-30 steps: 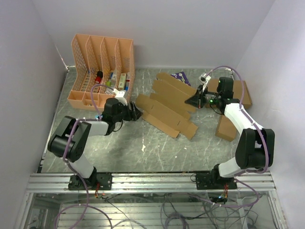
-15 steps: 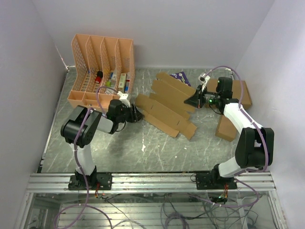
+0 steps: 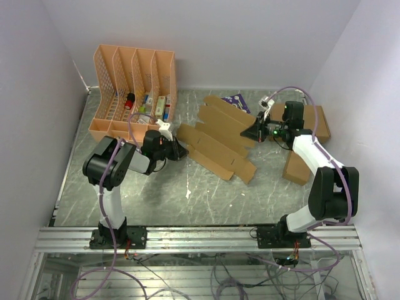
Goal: Fold the paper box
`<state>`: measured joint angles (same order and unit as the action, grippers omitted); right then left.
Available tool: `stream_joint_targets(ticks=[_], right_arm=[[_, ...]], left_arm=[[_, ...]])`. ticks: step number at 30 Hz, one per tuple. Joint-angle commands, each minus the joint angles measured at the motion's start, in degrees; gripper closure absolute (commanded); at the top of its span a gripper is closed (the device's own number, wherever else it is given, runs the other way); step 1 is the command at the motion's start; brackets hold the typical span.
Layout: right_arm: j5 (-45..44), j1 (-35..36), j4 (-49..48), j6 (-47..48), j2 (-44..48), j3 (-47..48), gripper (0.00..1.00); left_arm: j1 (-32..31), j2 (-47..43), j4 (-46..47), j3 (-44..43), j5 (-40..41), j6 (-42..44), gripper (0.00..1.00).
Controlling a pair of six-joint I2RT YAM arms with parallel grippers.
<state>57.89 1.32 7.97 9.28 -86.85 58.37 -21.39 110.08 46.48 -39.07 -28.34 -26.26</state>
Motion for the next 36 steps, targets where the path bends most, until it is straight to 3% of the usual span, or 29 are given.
stream_joint_targets(ticks=[1,5,13,24,30,36], right_arm=[[1.71,0.76,-0.44,1.12,-0.14,-0.12,1.00],[2.03,1.55,-0.35,2.00,0.53,-0.39,1.00],[1.61,2.09,-1.11,1.49,0.90,-0.71,1.00],[1.29,3.88,-2.24,0.56,0.33,-0.67,1.00],[1.00,4.80,-1.84,0.92,-0.19,-0.71,1.00],[0.61,5.17,-1.40,1.33,-0.61,-0.68,1.00]], left_arm=[[-0.79,-1.34,0.81,-1.81,0.43,2.88,0.86],[-3.92,-6.04,-6.14,-2.54,7.10,7.98,0.91],[-13.66,-13.19,-20.09,-4.85,29.57,21.57,0.92],[-25.12,-7.94,-29.60,-11.74,53.02,30.56,0.91],[-29.04,-4.81,-32.69,-14.60,62.21,31.80,0.91],[-30.48,-3.30,-33.18,-15.10,60.16,30.97,0.89]])
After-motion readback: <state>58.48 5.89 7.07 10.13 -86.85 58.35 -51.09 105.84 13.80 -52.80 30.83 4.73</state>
